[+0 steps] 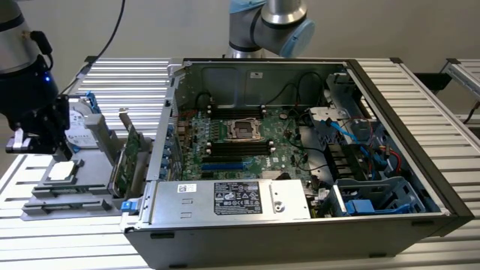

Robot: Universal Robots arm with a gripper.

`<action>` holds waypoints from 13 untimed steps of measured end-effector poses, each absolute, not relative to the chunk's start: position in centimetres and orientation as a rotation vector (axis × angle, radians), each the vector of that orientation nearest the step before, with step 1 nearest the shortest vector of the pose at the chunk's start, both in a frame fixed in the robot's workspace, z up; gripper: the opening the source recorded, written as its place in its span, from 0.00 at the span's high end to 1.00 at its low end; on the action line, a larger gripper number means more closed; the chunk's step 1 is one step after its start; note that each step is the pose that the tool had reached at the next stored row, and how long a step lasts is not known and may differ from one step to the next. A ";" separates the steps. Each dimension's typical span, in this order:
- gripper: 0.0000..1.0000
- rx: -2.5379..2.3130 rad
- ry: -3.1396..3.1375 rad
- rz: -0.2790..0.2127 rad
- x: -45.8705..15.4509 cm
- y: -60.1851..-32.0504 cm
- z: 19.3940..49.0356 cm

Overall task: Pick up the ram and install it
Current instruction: 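Pick up the ram and move it above insertion slot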

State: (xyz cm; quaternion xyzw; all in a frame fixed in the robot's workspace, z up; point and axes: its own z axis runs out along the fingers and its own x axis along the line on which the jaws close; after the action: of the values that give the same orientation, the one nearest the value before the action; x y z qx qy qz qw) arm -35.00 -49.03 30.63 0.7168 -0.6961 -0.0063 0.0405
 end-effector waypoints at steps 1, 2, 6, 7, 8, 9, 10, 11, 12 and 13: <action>0.89 2.215 -2.112 -0.018 -35.0 -49.0 30.6; 0.89 2.234 -2.092 -0.017 -35.0 -49.0 30.6; 0.89 2.270 -2.053 -0.015 -35.1 -49.0 30.6; 0.89 2.270 -2.053 -0.015 -35.1 -49.0 30.6; 0.88 2.270 -2.053 -0.015 -35.1 -49.0 30.6; 0.84 2.270 -2.053 -0.015 -35.1 -49.0 30.6; 0.84 2.270 -2.053 -0.015 -35.1 -49.0 30.6; 0.77 2.270 -2.053 -0.015 -35.1 -49.0 30.6; 0.77 2.270 -2.053 -0.015 -35.1 -49.0 30.6; 0.71 2.270 -2.052 -0.015 -35.2 -49.0 30.6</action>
State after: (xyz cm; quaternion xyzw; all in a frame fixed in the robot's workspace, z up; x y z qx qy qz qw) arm -35.16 -49.03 30.62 0.7411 -0.6702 -0.0049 0.0408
